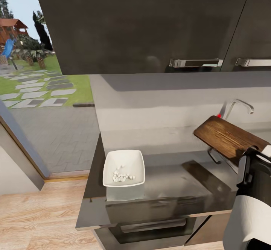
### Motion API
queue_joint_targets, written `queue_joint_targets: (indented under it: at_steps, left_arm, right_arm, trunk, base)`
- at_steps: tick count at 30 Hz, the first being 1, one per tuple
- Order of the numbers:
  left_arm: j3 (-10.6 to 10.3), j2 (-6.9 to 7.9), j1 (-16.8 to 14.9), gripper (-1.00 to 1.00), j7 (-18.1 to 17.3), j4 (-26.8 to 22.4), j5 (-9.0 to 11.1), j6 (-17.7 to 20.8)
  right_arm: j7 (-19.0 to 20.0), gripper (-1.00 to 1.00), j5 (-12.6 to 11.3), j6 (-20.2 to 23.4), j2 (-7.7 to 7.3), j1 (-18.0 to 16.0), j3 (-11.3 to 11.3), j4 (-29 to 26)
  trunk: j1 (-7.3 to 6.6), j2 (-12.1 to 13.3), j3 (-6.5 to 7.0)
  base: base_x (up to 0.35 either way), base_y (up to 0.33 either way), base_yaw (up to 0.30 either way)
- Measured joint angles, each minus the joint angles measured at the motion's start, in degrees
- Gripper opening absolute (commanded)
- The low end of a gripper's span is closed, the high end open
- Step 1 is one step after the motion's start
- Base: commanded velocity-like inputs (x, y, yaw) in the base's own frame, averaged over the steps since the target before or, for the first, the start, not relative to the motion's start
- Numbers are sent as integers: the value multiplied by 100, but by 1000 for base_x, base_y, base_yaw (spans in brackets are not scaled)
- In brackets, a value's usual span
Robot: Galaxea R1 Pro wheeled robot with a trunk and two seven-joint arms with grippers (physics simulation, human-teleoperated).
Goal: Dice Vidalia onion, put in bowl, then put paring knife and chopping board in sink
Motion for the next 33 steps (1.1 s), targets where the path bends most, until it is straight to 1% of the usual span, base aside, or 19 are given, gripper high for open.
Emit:
queue_joint_targets:
  at_steps: [3, 9, 11, 14, 16, 20, 22, 24, 25, 28, 33]
  left_arm:
    - [0, -1, 0, 100, -1, 2, -2, 5]
    - [0, 0, 0, 100, -1, 2, 0, 7]
    - [0, 0, 0, 100, -1, 7, 0, 7]
    - [0, 0, 0, 100, -1, 13, 0, 7]
    - [0, 0, 0, 100, -1, 15, 1, 7]
    - [1, 2, 0, 100, -1, 16, 1, 7]
    - [0, 2, 0, 100, -1, 14, 0, 7]
    - [0, 2, 0, 100, -1, 18, 1, 7]
    - [1, 2, 0, 100, -1, 15, -1, 7]
    - [0, 2, 0, 100, -1, 20, 1, 7]
    - [0, -2, 0, 100, 3, 16, -2, 8]
  right_arm:
    - [-207, -100, -110, -112, 2, 1, -7, 19]
    - [-458, -100, -147, -151, 3, 1, -43, 32]
    - [-579, -100, -253, -155, -1, 1, -140, 32]
    - [-737, -100, -497, -165, -6, 1, -291, 37]
    - [-822, -100, -554, -230, -15, 1, -332, 52]
    - [-1084, -100, -583, -686, -27, 2, -371, 230]
    - [-1344, -100, -588, -1003, -37, 2, -380, 436]
    - [-1489, -100, -612, -1219, -39, 2, -381, 547]
    - [-1689, -100, -643, -1452, -49, 4, -387, 726]
    - [-1892, -100, -744, -1701, -56, 1, -380, 891]
    - [-1945, -100, -903, -1834, -56, 1, -382, 988]
  trunk:
    - [0, 0, 0]
    - [0, 0, 0]
    - [0, 0, 0]
    - [0, 0, 0]
    - [0, 0, 0]
    - [0, 0, -1]
    - [0, 0, -1]
    - [0, 0, -1]
    - [0, 1, -2]
    - [0, 0, -1]
    - [0, 0, -1]
  base:
    - [0, 0, 0]
    - [0, 0, 0]
    - [0, 0, 0]
    - [0, 0, 0]
    - [0, 0, 0]
    - [0, 0, 0]
    - [0, 0, 0]
    - [0, 0, 0]
    - [0, 0, 0]
    - [0, 0, 0]
    - [0, -41, 0]
